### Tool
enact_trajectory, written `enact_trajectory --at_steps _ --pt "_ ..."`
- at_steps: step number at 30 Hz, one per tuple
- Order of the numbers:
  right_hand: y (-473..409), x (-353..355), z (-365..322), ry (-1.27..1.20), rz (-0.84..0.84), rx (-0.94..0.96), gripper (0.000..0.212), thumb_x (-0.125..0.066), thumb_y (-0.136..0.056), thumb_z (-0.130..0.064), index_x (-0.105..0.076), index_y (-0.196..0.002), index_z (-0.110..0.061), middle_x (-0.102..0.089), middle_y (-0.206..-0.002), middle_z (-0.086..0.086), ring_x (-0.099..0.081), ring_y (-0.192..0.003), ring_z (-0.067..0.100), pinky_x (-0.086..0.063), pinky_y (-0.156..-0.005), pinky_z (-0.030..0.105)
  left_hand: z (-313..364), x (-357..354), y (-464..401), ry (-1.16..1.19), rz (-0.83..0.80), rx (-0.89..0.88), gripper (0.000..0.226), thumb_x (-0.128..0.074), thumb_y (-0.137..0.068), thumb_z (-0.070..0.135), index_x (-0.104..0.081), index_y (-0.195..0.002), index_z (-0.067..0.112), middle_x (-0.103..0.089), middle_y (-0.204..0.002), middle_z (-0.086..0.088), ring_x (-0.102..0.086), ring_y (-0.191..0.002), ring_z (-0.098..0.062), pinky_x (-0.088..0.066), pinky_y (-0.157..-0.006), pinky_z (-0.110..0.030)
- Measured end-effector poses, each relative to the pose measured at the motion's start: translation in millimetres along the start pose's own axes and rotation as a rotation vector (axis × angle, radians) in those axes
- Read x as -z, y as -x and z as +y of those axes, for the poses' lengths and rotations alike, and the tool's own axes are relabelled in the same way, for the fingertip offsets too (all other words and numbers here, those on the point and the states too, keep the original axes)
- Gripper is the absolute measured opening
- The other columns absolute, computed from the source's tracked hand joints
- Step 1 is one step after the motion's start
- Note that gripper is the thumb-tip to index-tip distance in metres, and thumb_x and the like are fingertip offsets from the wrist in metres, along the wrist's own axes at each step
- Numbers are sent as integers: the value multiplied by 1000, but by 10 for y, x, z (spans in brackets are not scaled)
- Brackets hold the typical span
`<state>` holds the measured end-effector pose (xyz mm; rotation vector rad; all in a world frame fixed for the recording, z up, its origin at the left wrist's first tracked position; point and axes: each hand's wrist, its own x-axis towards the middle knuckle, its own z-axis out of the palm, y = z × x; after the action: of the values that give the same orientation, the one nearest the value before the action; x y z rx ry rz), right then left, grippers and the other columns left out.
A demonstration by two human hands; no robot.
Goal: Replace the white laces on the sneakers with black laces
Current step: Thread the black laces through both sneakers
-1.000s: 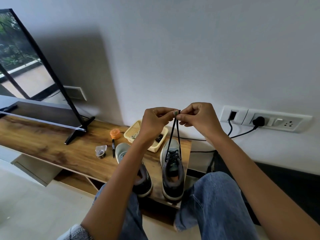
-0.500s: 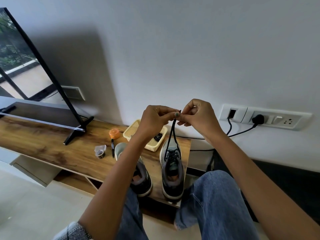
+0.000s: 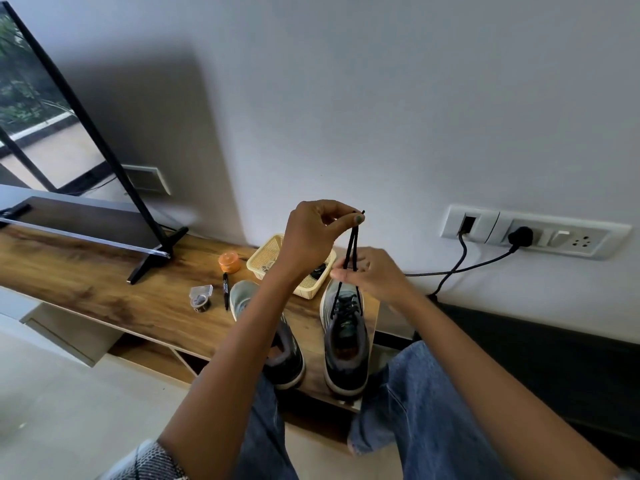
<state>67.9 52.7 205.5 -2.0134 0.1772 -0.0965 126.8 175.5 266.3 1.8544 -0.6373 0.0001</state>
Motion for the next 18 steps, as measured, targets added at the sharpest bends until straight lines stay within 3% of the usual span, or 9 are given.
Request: enact_trajectory --at_steps 1,4,6,9,12,13,16,18 --pt "15 -69 45 18 44 -2 7 -71 -84 -21 -69 -85 -15 -69 -88 3 -61 -80 12 -46 -75 26 -7 -1 3 -2 33 -4 7 -73 -85 24 -76 -87 19 -71 -81 15 -65 -80 -7 -48 -70 -16" --pt "74 -209 230 95 217 -24 18 -62 -89 -14 -64 -78 1 -62 -71 14 -52 -62 15 -41 -62 27 -99 19 17 -18 151 7 7 -72 -86 24 -76 -87 18 -69 -77 16 -66 -76 -10 -50 -70 -22" --pt "124 -254 365 162 312 -58 17 -60 -90 -13 -63 -76 -3 -59 -67 3 -51 -61 13 -39 -60 24 -234 32 53 -76 209 25 10 -71 -87 24 -76 -90 17 -69 -75 13 -65 -74 -11 -51 -70 -26" --pt "224 -256 538 127 450 -72 14 -60 -89 -11 -64 -77 -6 -61 -71 2 -54 -66 14 -39 -59 21 -527 -11 176 -226 235 77 14 -68 -90 25 -75 -94 14 -71 -79 3 -61 -67 -7 -51 -66 -25" --pt "327 -237 625 1 523 -116 7 -62 -90 -10 -66 -84 -11 -62 -74 -5 -57 -69 4 -42 -61 10 -793 -164 390 -367 174 133 15 -65 -91 23 -74 -95 11 -71 -80 0 -59 -64 -7 -51 -62 -24" --pt "344 -243 648 -57 538 -130 8 -63 -90 -9 -67 -85 -14 -65 -76 -5 -61 -72 5 -46 -66 11 -871 -233 473 -387 131 158 15 -64 -92 22 -73 -95 11 -71 -80 1 -61 -65 -9 -53 -64 -27" --pt "349 -259 692 -269 569 -183 18 -63 -88 -3 -66 -84 -20 -70 -82 4 -69 -81 18 -57 -76 31 -1099 -466 692 -437 -16 243 13 -63 -92 25 -73 -94 15 -71 -81 1 -65 -72 -14 -56 -71 -36" --pt "359 -269 659 -357 548 -203 19 -63 -86 3 -67 -87 -16 -70 -82 7 -70 -77 16 -58 -73 28 -1219 -613 795 -502 -106 284 14 -63 -92 27 -72 -95 17 -72 -88 -2 -66 -82 -20 -53 -73 -36"
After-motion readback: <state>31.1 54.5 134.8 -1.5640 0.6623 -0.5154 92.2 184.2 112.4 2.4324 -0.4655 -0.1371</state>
